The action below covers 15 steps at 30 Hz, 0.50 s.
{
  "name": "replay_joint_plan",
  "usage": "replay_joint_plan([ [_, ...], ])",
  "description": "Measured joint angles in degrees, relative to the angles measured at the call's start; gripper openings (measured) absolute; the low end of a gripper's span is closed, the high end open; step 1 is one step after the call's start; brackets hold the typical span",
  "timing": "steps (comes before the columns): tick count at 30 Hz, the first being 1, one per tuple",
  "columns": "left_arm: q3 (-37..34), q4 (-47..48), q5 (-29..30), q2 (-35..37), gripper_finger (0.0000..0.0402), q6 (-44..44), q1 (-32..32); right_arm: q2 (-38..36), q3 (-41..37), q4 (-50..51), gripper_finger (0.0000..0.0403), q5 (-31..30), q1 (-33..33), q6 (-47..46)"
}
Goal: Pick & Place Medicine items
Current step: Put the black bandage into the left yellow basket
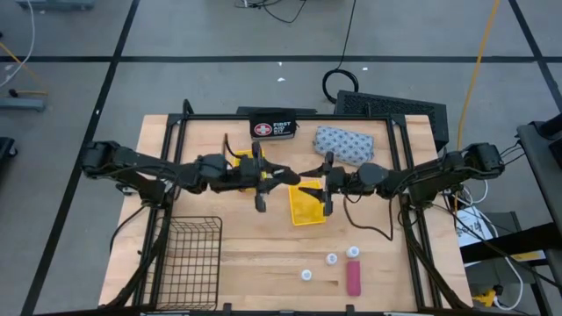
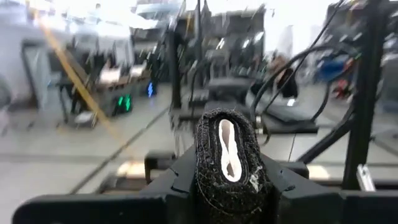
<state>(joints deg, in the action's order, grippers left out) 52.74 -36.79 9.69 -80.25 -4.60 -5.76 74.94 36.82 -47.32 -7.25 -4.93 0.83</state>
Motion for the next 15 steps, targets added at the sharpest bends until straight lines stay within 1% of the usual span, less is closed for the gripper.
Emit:
replay_joint_plan([
  [3, -1.37, -6.94, -4.40, -0.26, 0.0092, -1.26, 0.77, 0.00, 0.00, -3.83, 0.0204, 0.08, 0.00, -0.20],
  [5, -1.86, -11.54, -5.63, -1.19, 0.0092, -0.90, 1.29, 0.00, 0.00, -6.78, 0.0214, 0.40, 0.04, -1.16],
  [8, -2.61, -14.78, -6.46, -2.60, 0.0092, -0.75, 1.99, 0.02, 0.04, -12.15, 0.0227, 4.85, 0.04, -2.05],
  [9, -2.59, -15.94, -7.40, -3.13, 0.0092, -0.41, 2.26, 0.26, 0.07, -13.61, 0.0230, 5.39, 0.00, -2.09],
  [12, -2.56, -18.79, -9.52, -4.45, 0.0092, 0.70, 2.73, 1.73, 0.09, -16.88, 0.0235, 5.72, 0.00, -2.02],
  [15, -2.52, -20.15, -9.68, -5.70, 0.0092, 0.77, 2.95, 3.22, 0.09, -19.17, 0.0234, 5.76, 0.00, -2.06],
])
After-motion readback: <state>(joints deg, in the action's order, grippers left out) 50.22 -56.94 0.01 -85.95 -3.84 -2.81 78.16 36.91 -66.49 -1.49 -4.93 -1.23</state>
